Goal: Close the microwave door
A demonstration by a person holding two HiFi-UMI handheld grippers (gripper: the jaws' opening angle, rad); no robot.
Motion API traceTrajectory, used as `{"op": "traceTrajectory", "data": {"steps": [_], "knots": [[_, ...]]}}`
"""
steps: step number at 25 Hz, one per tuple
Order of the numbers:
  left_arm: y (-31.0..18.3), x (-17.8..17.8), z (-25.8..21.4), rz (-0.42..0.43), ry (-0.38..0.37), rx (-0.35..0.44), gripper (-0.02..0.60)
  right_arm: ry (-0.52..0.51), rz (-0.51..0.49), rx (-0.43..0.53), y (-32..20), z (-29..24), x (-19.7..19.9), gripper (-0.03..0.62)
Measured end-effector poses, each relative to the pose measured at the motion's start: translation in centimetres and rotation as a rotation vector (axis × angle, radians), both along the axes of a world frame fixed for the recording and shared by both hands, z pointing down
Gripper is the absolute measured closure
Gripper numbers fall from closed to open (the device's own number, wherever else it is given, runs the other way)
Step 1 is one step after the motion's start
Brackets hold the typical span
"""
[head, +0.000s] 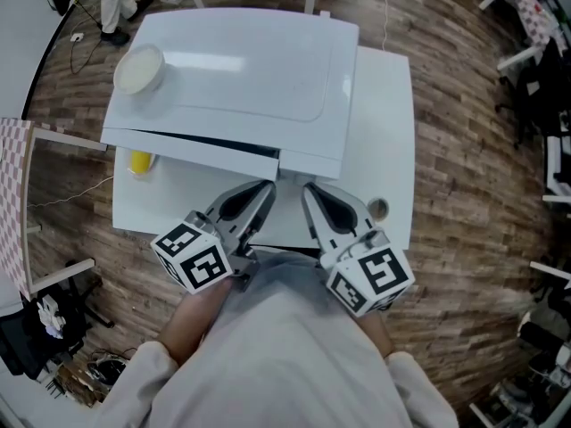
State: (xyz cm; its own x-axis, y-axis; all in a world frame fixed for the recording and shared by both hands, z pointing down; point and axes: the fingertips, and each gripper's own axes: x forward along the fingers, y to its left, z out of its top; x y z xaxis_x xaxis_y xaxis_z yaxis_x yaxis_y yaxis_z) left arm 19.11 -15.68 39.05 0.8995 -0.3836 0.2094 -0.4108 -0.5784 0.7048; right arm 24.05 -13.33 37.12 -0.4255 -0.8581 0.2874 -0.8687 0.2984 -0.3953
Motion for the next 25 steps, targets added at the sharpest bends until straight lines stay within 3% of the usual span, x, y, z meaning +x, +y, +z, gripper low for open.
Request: {"op": "traceTrajectory", "data": {"steps": [25], "knots": [[-1.7,1.1,0.0,-0.015,0.023,0.002,0.568,-0.019,-0.005,-0.010,-0.3,0.6,0.2,0.571]]}}
